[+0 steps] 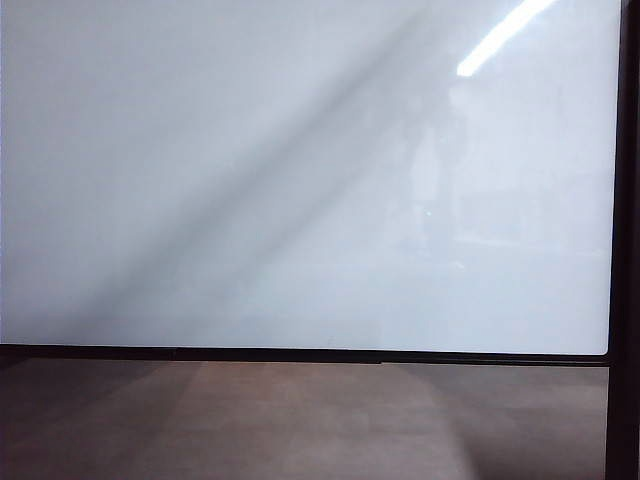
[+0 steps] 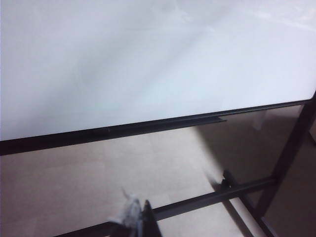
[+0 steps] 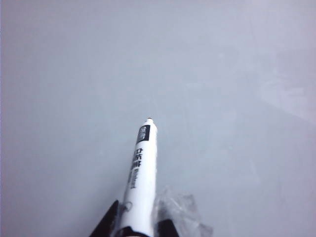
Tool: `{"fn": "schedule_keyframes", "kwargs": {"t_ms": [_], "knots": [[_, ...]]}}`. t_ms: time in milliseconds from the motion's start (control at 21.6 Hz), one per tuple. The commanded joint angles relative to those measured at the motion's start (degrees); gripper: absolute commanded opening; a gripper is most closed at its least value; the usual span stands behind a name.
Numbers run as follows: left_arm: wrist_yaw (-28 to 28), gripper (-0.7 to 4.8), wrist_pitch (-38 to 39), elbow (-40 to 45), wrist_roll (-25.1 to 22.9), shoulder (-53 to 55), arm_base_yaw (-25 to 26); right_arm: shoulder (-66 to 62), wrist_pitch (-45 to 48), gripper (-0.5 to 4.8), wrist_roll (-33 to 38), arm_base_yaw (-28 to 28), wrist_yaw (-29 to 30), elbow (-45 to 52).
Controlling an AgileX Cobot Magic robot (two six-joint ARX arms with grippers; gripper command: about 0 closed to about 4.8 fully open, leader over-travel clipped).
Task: Reach to the right to find the marker pen, pick it up, and write the number 17 on the whiteboard.
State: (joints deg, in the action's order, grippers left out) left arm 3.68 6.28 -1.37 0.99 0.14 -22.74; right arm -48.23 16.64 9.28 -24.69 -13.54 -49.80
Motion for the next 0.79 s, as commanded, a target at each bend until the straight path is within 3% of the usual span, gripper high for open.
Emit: {"fn": "schedule_keyframes", "kwargs": {"t_ms": [46,232,417,649,788], "knots": [[0.17,-0.05,-0.31,0.20,-0.13,0.09,0.00,-2.99,3.63,-0.04,-0.79,-6.54,-4.24,-0.39],[0.13,-0.05,0.07,-2.01,-0.13,0.09,-0.13,-5.68,7.61,-0.04,-0.74,-9.68,-4.72,-0.44],[0.11,-0.05,0.09,-14.12,-0.13,0.50,-1.49,-10.86,12.70,-0.04,-0.74,-10.78,-4.74,-1.31],[0.02,-0.05,0.79,-31.36,-0.13,9.57,-2.62,-24.00,13.64,-0.04,0.17,-10.93,-1.42,-12.02],[0.17,-0.05,-0.22,-35.60,-0.13,13.42,-2.62,-27.80,13.70,-0.04,0.07,-11.91,-0.61,-16.06]]}}
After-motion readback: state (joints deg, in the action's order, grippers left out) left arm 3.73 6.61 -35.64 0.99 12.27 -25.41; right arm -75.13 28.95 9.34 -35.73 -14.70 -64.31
